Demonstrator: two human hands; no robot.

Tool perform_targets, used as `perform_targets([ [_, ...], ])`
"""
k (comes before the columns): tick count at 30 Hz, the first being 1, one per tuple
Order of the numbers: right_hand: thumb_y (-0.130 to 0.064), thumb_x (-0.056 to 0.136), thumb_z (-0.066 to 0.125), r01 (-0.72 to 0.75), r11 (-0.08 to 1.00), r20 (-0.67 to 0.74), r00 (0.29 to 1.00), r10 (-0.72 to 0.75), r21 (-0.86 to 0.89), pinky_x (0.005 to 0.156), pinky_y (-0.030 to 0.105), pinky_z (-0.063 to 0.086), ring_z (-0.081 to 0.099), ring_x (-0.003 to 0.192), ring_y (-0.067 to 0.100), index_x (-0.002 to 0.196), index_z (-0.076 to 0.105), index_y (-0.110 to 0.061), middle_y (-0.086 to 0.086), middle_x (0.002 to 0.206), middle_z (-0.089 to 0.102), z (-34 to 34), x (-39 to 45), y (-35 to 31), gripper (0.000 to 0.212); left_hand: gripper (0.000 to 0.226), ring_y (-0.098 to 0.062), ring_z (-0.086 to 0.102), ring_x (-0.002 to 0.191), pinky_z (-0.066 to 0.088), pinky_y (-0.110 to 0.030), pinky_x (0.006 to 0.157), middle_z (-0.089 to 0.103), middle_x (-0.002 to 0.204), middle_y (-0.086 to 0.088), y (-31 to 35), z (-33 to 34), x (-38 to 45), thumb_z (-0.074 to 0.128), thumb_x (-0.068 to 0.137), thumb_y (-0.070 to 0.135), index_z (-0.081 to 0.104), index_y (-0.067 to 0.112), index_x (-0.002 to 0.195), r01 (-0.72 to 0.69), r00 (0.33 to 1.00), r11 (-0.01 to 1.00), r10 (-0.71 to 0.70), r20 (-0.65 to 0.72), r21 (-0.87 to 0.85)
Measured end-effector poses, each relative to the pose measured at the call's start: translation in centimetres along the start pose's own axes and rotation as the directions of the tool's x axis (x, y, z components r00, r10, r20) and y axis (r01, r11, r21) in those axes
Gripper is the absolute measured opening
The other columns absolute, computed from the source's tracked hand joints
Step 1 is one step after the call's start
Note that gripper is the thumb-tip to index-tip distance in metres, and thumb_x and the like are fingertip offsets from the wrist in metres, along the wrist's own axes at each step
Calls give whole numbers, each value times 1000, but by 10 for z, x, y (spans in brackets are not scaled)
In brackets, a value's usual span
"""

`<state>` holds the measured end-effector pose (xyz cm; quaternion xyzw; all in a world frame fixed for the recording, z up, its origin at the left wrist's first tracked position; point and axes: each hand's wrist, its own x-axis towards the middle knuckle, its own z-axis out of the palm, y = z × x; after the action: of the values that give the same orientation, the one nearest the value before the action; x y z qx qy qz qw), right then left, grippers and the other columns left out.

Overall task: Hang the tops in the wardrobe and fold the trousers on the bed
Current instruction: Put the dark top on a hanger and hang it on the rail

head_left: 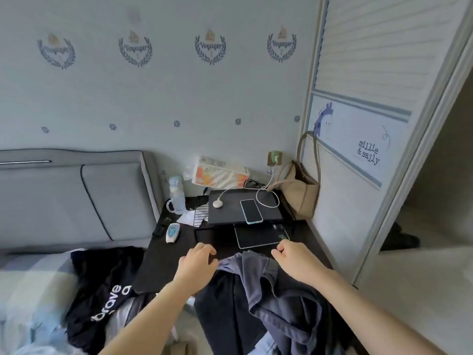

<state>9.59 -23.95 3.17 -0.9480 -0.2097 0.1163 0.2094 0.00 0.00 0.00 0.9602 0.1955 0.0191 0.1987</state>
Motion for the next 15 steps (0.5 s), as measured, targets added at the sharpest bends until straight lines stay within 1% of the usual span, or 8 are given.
perform_targets([
  [2, -47, 93, 42, -104, 993, 99, 990, 98, 51, 77, 35, 46, 61, 90, 24, 112, 57, -8, 5, 97, 64, 8, 23, -2, 45, 28, -22, 56, 108, 43, -32, 88, 58, 116, 1, -6, 15, 20, 48, 97, 39, 59, 20, 114, 127, 980, 983, -104, 168, -135],
  [4, -50, 92, 42, -176, 982, 178, 971, 161, 72, 72, 34, 43, 57, 79, 19, 99, 58, -10, 2, 89, 59, 14, 44, -8, 44, 33, -24, 62, 96, 45, -29, 72, 64, 93, -1, -7, 26, 35, 48, 97, 46, 64, 18, 93, 245, 936, 938, -163, 311, -246],
  [6, -56, 90, 41, -243, 969, 224, 948, 225, 55, 67, 32, 40, 51, 71, 15, 83, 52, -16, -3, 80, 51, 23, 67, -13, 42, 49, -24, 65, 87, 43, -28, 65, 64, 78, 0, -6, 36, 56, 45, 94, 57, 64, 15, 78, 341, 902, 893, -222, 370, -294],
  [7, -59, 90, 39, -269, 962, 254, 934, 252, 36, 69, 32, 41, 53, 75, 17, 86, 52, -17, -2, 84, 53, 28, 77, -14, 44, 55, -24, 65, 91, 45, -29, 69, 66, 82, -1, -5, 40, 65, 43, 92, 62, 66, 13, 82, 387, 878, 872, -249, 409, -300],
  [10, -62, 91, 37, -354, 934, 325, 879, 350, -48, 92, 36, 42, 53, 116, 27, 133, 48, -9, 9, 131, 54, 45, 104, -14, 69, 64, -25, 61, 109, 46, -31, 92, 67, 112, -7, 0, 53, 93, 53, 85, 67, 66, 8, 110, 507, 795, 795, -282, 537, -333],
  [11, -61, 91, 38, -383, 922, 339, 860, 381, -64, 96, 36, 40, 50, 124, 29, 140, 42, -7, 11, 139, 49, 50, 109, -13, 73, 55, -22, 63, 103, 47, -29, 88, 68, 107, -6, 2, 57, 99, 62, 82, 61, 67, 11, 103, 509, 786, 783, -254, 563, -357],
  [13, -59, 91, 45, -426, 902, 368, 829, 421, -71, 93, 32, 41, 49, 125, 30, 140, 42, -5, 12, 141, 49, 59, 119, -11, 72, 29, -13, 61, 75, 45, -23, 64, 64, 78, 1, 5, 64, 108, 73, 77, 42, 61, 16, 74, 433, 803, 835, -185, 566, -340],
  [15, -53, 88, 55, -448, 892, 390, 812, 435, -61, 84, 29, 41, 54, 119, 29, 133, 48, -5, 12, 133, 54, 63, 123, -7, 66, 27, -13, 51, 60, 38, -22, 53, 55, 65, 1, 8, 69, 114, 72, 78, 23, 50, 15, 63, 403, 824, 862, -194, 533, -309],
])
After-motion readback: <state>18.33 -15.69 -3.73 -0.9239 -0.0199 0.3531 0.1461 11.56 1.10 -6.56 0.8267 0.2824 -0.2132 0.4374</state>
